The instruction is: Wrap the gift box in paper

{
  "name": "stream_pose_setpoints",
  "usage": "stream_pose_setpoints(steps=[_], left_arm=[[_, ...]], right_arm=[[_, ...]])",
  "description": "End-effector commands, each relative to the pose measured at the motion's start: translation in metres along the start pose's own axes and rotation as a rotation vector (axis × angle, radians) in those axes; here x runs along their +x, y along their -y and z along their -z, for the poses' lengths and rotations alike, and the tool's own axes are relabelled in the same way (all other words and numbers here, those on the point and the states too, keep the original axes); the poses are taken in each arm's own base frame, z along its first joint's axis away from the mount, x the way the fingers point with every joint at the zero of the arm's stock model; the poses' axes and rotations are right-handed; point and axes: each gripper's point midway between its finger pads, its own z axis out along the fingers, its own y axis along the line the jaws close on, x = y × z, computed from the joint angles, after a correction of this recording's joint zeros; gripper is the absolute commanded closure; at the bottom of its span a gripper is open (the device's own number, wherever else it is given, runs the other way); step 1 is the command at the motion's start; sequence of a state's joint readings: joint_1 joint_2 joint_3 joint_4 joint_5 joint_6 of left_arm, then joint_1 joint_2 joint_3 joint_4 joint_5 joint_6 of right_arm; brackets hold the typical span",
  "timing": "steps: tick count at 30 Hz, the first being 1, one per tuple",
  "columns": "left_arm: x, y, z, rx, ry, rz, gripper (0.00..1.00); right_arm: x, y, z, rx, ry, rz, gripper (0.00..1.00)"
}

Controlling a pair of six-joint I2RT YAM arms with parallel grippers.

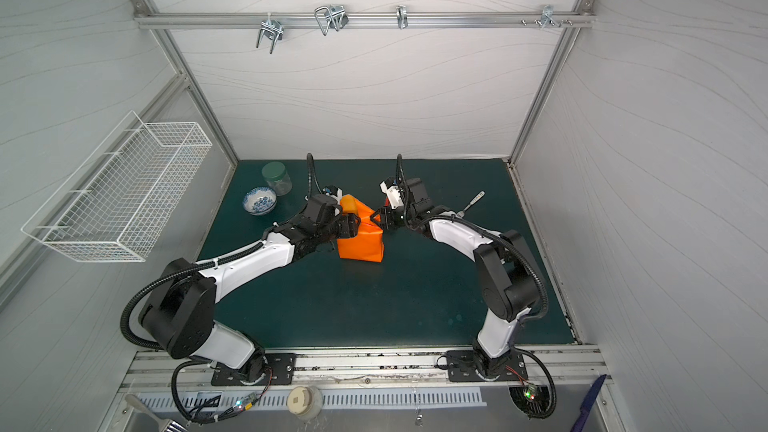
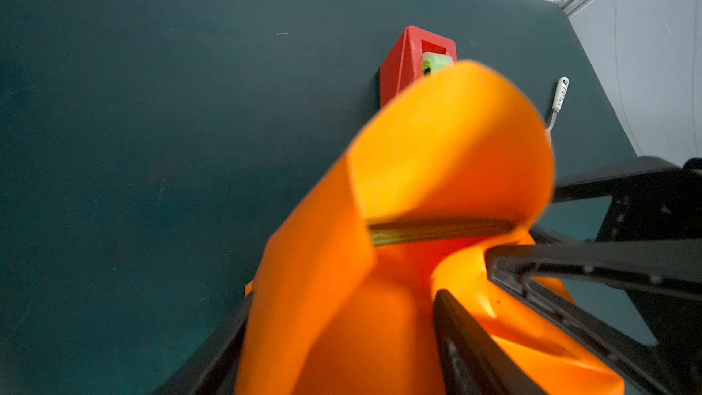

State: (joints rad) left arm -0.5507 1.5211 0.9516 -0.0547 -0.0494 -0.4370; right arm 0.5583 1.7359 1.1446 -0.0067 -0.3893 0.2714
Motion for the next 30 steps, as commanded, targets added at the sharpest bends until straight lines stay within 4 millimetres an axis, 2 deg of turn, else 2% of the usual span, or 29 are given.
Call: stream_pose_setpoints(steps=[1, 9, 14, 21, 24, 28, 30], left_arm=[[0.01, -0.005, 0.0, -0.018, -0.034, -0.021, 0.28], [-0.008, 0.001, 0.018, -0.003, 0.018, -0.018, 0.26], [-0.023, 0.009, 0.041, 0.027, 0.069, -0.013, 0.24], [-0.032, 0.012, 0.079, 0.065, 0.128, -0.026, 0.24], [-0.033, 0.001, 0.095, 0.055, 0.139, -0.021, 0.24], [-0.034, -0.034, 0.108, 0.044, 0.15, 0.08, 0.27], [-0.034, -0.043, 0.111, 0.046, 0.154, 0.099, 0.27]], right_arm=[[0.003, 0.01, -0.009, 0.0, -0.018, 0.001, 0.57], [0.017, 0.02, -0.009, 0.017, -0.031, 0.002, 0.67], [0.018, 0.02, -0.007, 0.012, -0.024, 0.009, 0.7], [0.015, 0.012, -0.006, -0.015, -0.011, 0.018, 0.7], [0.014, 0.011, -0.006, -0.023, -0.008, 0.024, 0.7], [0.015, 0.009, -0.006, -0.034, -0.005, 0.027, 0.7], [0.014, 0.007, -0.005, -0.04, -0.004, 0.031, 0.7]])
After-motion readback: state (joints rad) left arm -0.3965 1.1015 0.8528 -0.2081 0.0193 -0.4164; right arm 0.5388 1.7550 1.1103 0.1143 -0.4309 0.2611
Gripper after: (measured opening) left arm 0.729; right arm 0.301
